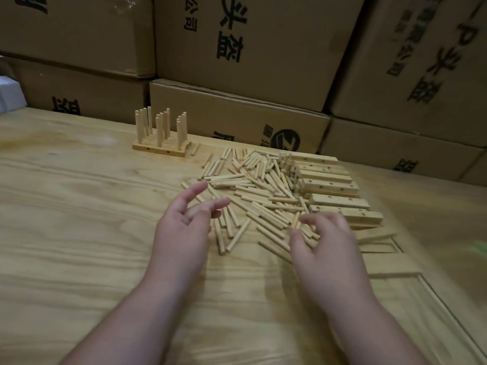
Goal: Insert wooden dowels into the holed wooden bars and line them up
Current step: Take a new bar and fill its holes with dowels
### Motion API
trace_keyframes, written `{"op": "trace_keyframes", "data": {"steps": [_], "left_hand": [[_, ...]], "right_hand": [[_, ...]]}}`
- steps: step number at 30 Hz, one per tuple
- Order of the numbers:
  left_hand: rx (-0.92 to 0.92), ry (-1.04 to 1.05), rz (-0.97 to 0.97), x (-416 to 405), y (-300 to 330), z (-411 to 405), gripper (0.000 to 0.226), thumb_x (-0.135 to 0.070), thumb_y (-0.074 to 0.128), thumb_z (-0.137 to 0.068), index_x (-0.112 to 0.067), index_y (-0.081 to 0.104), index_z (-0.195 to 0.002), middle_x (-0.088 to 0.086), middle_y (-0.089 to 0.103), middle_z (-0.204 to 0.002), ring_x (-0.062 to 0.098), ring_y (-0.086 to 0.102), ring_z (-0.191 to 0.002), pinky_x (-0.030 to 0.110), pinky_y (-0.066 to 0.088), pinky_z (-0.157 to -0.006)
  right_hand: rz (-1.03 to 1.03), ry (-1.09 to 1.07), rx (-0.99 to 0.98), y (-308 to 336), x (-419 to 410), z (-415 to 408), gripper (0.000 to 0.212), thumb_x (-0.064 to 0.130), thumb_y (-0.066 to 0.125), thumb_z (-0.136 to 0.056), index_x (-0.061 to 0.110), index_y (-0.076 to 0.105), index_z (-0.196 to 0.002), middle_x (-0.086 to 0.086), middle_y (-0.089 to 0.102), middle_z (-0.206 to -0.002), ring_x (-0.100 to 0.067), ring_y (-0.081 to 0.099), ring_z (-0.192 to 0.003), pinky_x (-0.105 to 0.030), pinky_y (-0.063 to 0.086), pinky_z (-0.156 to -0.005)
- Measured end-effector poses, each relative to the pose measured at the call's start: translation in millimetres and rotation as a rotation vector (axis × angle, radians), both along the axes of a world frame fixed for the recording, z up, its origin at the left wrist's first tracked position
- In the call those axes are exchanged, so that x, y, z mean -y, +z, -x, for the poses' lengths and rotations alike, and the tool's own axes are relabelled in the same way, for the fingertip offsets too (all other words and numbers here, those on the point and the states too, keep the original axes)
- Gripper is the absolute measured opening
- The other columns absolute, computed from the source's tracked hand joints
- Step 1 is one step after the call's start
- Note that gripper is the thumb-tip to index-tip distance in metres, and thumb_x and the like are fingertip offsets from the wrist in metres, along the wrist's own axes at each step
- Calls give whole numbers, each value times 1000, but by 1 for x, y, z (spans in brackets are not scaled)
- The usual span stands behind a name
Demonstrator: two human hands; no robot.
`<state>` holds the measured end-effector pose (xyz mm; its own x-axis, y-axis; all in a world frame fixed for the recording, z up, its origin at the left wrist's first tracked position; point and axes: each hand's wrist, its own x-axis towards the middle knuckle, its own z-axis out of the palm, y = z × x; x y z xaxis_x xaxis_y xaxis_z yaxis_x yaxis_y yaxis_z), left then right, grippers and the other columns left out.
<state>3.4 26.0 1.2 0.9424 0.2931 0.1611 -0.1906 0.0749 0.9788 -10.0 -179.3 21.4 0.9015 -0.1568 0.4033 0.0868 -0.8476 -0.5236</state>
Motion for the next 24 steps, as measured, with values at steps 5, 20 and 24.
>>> {"op": "trace_keyframes", "data": {"steps": [5, 20, 24], "left_hand": [[24, 36, -57, -1, -1, 1, 30, -17, 55, -100, -37, 60, -121, -11, 79, -92, 3, 72, -88, 33, 50, -77], [19, 66, 134, -2, -5, -2, 27, -4, 51, -92, -22, 71, -91, 4, 75, -77, 11, 58, -57, 22, 48, -57], [26, 72, 142, -3, -6, -3, 25, -10, 52, -96, -25, 71, -92, 1, 70, -70, 10, 57, -58, 25, 49, -60]], "right_hand": [[-10, -194, -142, 25, 39, -1, 13, 26, 54, -86, 30, 66, -82, 13, 65, -77, -10, 60, -70, -27, 46, -56], [-49, -241, -540, 26, 78, -8, 22, 10, 50, -67, 8, 71, -66, -10, 68, -61, -30, 64, -65, -33, 51, -54], [-71, -163, -653, 31, 68, -4, 28, 12, 48, -65, 19, 75, -60, 1, 71, -60, -24, 67, -73, -34, 57, -65]]}}
